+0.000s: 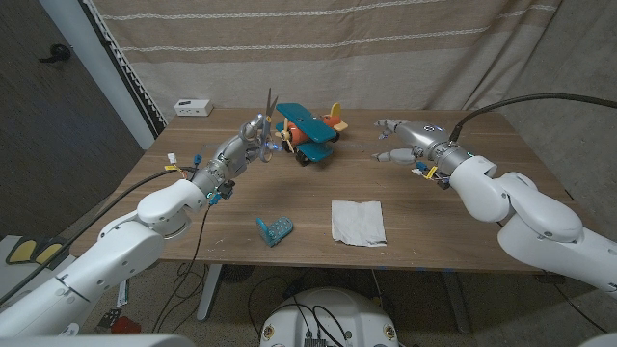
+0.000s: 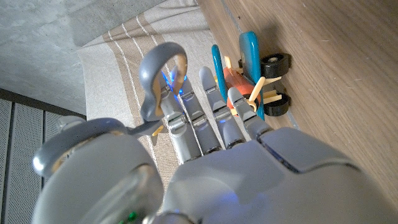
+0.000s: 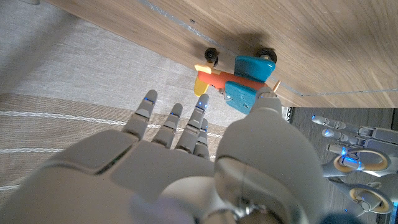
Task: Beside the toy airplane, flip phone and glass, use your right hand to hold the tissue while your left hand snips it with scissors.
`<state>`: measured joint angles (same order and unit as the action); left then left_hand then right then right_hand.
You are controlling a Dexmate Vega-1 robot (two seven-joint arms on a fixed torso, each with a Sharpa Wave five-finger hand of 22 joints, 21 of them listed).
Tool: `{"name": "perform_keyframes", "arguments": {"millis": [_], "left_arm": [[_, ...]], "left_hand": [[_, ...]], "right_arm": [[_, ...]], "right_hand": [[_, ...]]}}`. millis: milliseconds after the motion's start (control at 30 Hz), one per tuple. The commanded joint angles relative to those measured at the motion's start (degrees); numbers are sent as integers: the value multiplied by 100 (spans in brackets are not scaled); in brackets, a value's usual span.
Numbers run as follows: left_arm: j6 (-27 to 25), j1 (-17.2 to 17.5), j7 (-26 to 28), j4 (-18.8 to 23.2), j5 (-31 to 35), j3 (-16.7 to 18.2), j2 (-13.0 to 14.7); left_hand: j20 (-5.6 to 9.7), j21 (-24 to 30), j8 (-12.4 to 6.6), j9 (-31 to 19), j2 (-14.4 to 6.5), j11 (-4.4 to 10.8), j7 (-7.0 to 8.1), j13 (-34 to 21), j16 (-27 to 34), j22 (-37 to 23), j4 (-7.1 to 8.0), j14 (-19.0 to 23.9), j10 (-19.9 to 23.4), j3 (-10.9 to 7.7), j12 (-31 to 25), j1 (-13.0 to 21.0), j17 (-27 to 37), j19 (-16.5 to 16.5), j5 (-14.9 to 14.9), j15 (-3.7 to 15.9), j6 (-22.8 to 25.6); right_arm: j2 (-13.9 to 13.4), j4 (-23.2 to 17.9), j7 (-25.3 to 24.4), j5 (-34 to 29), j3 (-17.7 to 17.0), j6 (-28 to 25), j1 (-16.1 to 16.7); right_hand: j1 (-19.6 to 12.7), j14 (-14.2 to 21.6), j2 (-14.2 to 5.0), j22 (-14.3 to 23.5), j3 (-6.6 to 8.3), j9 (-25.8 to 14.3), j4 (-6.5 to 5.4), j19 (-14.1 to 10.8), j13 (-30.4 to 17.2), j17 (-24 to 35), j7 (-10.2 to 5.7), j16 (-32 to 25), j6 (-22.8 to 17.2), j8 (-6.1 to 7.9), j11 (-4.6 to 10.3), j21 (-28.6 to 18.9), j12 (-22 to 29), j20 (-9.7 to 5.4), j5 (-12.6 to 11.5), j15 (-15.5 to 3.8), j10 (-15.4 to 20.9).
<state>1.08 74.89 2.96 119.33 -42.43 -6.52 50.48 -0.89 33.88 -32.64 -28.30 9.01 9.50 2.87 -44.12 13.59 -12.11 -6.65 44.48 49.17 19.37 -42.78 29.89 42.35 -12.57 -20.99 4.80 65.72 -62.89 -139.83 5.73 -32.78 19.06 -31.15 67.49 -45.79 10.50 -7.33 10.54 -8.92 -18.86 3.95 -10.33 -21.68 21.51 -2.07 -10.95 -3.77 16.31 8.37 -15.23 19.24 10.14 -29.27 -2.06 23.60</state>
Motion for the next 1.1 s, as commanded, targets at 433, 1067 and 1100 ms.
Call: {"name": "perform_keyframes", "arguments": {"millis": [433, 1067, 1100], "left_arm": [[22, -126, -50, -127, -71, -94, -41], [-115, -329, -144, -197, -147, -187, 33], [-131, -344, -140, -198, -153, -192, 36]], "left_hand": [[-14, -33, 11, -14, -7, 267, -37, -644, 52, -41, -15, 100, 328, 21, -249, 69, 22, -36, -45, 767, 83], [-42, -72, 12, -6, -10, 264, -22, -628, 57, -51, -2, 116, 355, 21, -261, 78, 38, 14, -50, 768, 135], [-46, -73, 10, -8, -10, 264, -24, -623, 57, -52, -2, 115, 356, 21, -259, 78, 39, 15, -51, 768, 140]], "right_arm": [[-80, 75, 466, -118, 745, -563, -434], [-181, 51, 843, 297, 1006, -663, -650], [-185, 41, 854, 322, 1006, -682, -653]], "right_hand": [[-83, -85, -92, 19, 13, 14, 67, 16, -64, -50, 21, -6, 100, -64, -34, 59, -25, -19, -76, -329, -136], [-493, -160, -186, 13, 172, 84, 260, 142, -67, -166, 82, -20, 17, -72, 154, 186, 0, -200, -108, -397, -177], [-511, -165, -189, 13, 179, 89, 267, 138, -63, -172, 87, -22, 16, -74, 158, 188, -1, -192, -106, -391, -178]]}}
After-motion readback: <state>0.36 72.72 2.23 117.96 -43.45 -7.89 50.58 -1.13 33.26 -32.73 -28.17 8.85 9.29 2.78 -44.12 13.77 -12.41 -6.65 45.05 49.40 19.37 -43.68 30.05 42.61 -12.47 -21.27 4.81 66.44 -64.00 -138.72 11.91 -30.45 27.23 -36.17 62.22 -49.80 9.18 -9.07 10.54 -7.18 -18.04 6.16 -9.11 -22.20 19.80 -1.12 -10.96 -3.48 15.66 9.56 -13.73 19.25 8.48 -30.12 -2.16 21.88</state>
